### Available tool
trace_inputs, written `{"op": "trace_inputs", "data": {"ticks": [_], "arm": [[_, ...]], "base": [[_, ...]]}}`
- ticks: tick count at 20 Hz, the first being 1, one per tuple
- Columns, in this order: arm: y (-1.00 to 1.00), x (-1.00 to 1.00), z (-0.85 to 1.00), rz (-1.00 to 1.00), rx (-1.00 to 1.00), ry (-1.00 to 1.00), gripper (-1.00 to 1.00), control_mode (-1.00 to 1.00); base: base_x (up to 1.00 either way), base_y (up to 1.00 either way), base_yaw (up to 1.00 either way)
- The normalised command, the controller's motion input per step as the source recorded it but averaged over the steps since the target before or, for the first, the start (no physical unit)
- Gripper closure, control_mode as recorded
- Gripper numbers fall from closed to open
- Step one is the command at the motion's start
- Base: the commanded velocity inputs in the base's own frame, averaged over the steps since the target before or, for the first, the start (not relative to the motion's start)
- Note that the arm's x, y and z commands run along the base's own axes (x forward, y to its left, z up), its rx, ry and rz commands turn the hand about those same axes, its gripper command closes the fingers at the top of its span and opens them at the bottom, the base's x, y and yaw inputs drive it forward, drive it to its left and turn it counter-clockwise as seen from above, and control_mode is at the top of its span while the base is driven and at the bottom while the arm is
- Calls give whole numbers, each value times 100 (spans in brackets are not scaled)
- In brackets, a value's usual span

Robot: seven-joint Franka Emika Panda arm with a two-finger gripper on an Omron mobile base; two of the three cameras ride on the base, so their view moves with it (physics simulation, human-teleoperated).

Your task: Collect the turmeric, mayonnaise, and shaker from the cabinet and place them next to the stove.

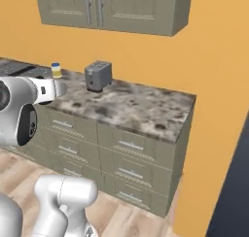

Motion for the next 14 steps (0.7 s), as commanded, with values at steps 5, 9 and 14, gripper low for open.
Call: {"op": "trace_inputs", "data": {"ticks": [5,9,14], "arm": [[0,0,0,0,0,0,100,100],[0,0,0,0,0,0,100,100],[0,0,0,0,0,0,100,100]], "base": [[68,100,-8],[65,100,-9],[63,100,-9]]}}
